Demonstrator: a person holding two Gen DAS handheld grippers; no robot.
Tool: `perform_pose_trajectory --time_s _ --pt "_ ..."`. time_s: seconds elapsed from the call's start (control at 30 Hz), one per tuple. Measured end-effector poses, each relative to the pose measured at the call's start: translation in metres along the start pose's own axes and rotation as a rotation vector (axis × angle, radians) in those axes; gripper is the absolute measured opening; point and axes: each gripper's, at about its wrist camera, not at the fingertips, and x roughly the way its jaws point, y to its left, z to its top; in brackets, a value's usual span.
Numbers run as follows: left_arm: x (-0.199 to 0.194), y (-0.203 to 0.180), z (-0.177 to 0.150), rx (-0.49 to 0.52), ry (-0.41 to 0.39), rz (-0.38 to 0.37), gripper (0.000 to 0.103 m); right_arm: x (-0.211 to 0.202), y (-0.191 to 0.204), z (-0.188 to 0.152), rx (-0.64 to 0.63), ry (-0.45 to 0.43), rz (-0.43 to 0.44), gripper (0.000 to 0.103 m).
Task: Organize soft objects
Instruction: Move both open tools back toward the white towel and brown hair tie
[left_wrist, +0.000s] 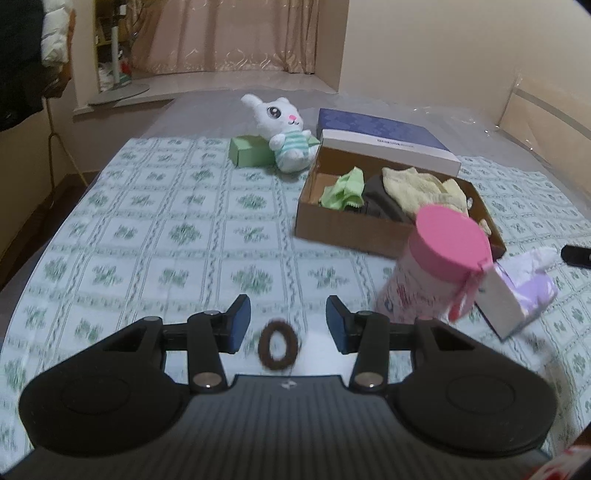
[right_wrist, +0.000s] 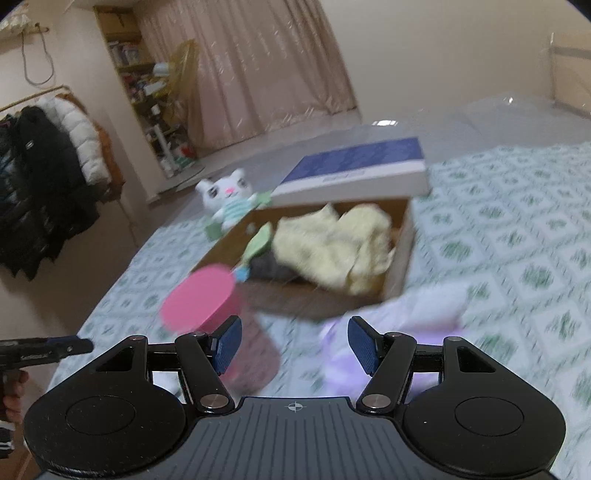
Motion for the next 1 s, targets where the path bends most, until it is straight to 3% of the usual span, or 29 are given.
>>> perform_pose_trajectory --time_s 0.2,0.57,0.8,1.0 --pt "-0.02 0.009 -0.032 -0.068 0.024 0.01 0.042 0.008 0.042 -0.035 -0.018 0.103 0.085 0.064" --pt "-0.042 0.032 -0.078 -0.206 0.073 0.049 0.042 0.047 0.089 -0.079 -0.059 0.261 0.151 0.064" --pt "-0.042 0.037 -0.096 -0.218 0.099 0.108 0.042 0.075 0.114 -0.097 -0.081 0.33 0.167 0.064" --pt "-0.023 0.032 -0.098 -0.183 0.122 0.111 0.04 0.098 0.13 -0.105 -0.101 0.342 0.157 0.064"
